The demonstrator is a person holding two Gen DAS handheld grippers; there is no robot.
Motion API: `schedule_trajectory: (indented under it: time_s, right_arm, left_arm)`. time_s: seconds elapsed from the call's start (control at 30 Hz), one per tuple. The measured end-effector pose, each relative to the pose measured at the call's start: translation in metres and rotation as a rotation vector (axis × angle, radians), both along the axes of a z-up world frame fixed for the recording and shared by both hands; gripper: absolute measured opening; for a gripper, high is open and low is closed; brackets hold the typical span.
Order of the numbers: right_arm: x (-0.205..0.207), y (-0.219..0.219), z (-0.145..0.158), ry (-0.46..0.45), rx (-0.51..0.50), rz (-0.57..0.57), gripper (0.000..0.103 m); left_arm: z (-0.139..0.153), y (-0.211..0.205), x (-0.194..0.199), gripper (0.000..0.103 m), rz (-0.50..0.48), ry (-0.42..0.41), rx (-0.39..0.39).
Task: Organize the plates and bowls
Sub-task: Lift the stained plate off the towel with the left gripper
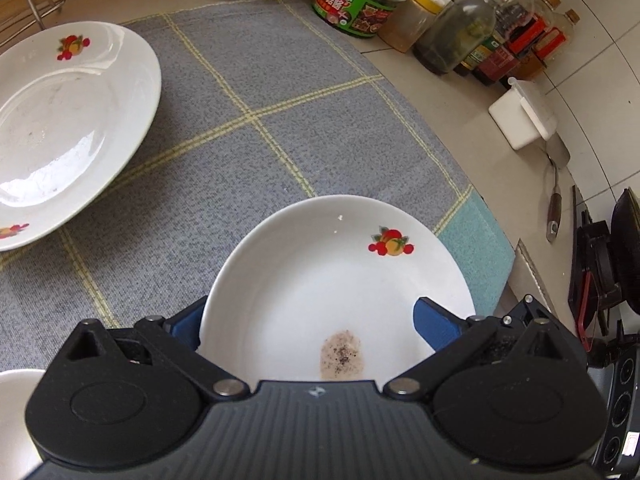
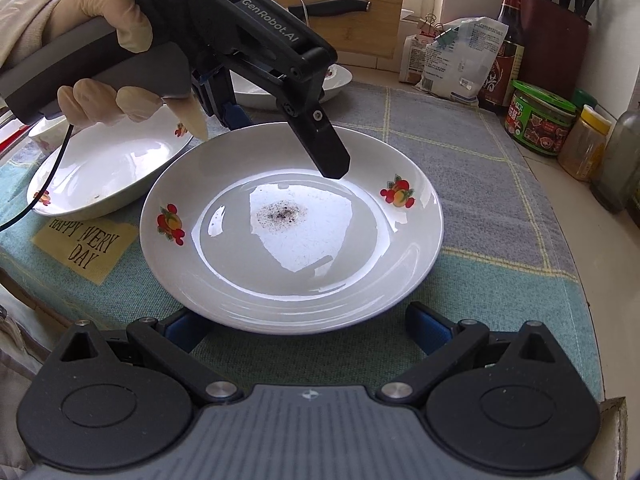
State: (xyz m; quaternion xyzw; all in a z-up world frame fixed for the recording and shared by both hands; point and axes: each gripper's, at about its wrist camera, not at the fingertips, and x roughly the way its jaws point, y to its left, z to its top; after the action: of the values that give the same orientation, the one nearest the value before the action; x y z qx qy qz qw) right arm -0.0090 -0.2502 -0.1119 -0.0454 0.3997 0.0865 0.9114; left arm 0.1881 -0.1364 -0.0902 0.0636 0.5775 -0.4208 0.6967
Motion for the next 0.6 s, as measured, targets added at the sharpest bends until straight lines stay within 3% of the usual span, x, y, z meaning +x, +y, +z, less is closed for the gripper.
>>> schedule_trajectory:
  time_s: [0.23, 0.6]
  right_arm:
    - [-0.002, 0.0, 0.0, -0.007, 0.0, -0.001, 0.103]
    - [-0.004, 0.005, -0.001, -0.032, 0.0, -0.007, 0.103]
  left_arm:
    - [0.002, -0.005, -0.014, 0.102, -0.141, -0.094, 0.038]
    - [0.003, -0.01, -0.002, 0.099, -0.211, -0.049, 0.063]
